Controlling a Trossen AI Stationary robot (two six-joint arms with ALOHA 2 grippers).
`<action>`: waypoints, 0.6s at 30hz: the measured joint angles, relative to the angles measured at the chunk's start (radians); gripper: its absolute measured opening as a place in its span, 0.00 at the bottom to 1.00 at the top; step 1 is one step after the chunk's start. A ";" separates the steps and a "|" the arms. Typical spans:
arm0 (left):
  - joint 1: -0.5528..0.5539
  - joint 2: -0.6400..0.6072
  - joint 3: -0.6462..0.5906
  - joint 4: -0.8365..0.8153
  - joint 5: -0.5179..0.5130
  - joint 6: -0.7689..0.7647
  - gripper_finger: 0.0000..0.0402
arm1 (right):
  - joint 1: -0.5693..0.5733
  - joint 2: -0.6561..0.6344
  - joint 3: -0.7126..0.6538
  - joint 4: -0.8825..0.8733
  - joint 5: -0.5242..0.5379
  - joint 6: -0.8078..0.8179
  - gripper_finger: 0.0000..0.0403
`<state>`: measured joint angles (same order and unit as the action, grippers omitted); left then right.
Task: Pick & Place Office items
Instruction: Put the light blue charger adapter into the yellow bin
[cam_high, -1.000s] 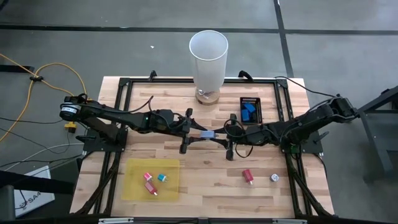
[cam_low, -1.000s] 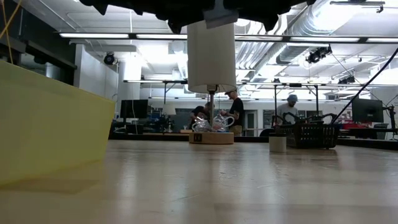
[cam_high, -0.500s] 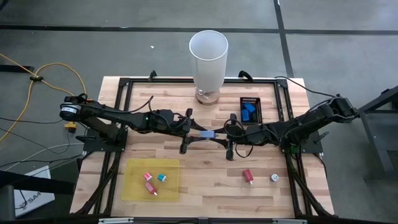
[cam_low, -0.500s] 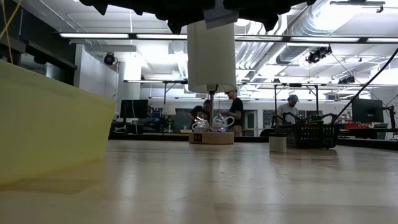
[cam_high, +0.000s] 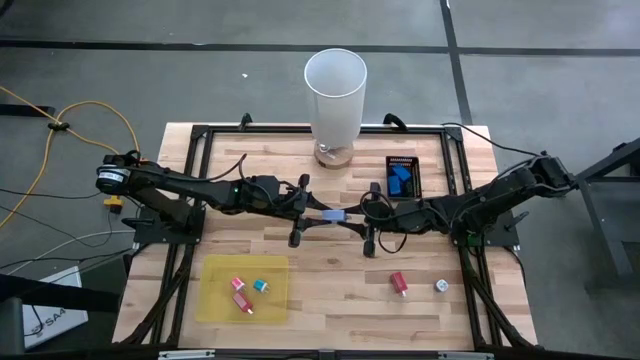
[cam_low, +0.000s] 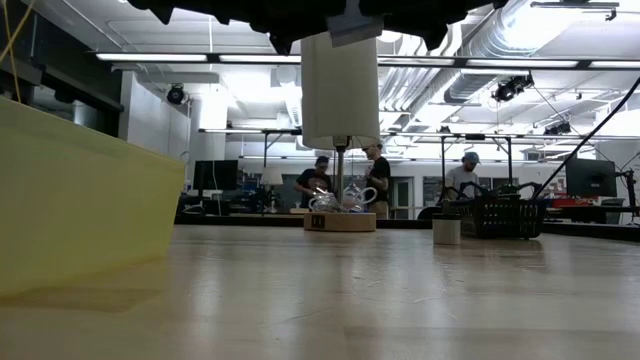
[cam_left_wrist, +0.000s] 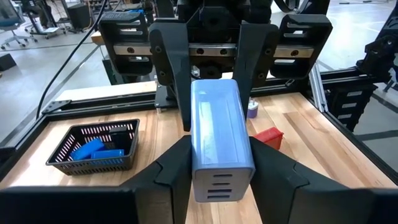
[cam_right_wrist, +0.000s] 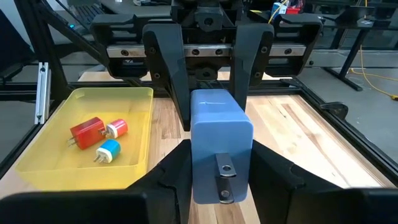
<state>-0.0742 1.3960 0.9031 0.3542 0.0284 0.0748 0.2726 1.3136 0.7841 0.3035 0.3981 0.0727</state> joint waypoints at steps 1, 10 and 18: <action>0.000 0.000 0.000 0.000 0.000 0.000 0.32 | 0.000 0.000 0.000 0.000 0.000 0.000 0.29; 0.000 0.000 0.000 0.000 0.000 -0.001 0.29 | 0.000 0.000 0.000 0.000 0.000 0.000 0.32; 0.000 0.000 0.000 -0.001 0.003 0.000 0.30 | 0.000 0.000 0.000 0.000 -0.008 0.001 0.32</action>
<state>-0.0742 1.3960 0.9031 0.3534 0.0315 0.0750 0.2728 1.3136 0.7841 0.3035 0.3897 0.0738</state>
